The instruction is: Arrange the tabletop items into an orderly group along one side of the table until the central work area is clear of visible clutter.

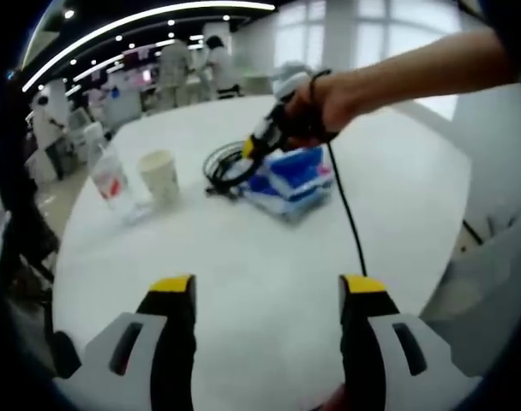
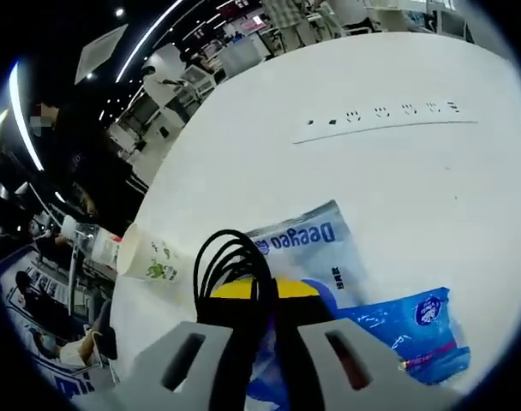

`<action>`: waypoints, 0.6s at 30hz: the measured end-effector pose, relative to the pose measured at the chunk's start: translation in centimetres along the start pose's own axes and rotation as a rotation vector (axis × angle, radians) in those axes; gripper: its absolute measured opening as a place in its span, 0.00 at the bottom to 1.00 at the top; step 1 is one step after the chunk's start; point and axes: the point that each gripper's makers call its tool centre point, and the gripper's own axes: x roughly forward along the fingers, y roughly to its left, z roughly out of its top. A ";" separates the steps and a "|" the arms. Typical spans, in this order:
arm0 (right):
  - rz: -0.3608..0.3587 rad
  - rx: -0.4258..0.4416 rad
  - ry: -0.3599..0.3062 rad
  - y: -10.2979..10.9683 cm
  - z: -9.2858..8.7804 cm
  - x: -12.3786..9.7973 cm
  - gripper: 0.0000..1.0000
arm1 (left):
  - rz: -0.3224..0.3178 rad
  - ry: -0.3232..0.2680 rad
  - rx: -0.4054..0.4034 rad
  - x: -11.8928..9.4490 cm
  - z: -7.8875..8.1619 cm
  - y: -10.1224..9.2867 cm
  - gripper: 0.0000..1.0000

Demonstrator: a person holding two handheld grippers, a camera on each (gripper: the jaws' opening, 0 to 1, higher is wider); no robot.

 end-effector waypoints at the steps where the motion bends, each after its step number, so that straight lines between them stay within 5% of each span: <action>1: 0.003 0.005 -0.004 0.0 0.1 -0.1 0.05 | -0.001 0.000 0.001 0.0 0.0 0.0 0.64; 18: 0.103 -0.005 -0.090 3.0 2.3 -3.1 0.04 | -0.004 -0.005 0.008 -0.4 0.0 -0.3 0.66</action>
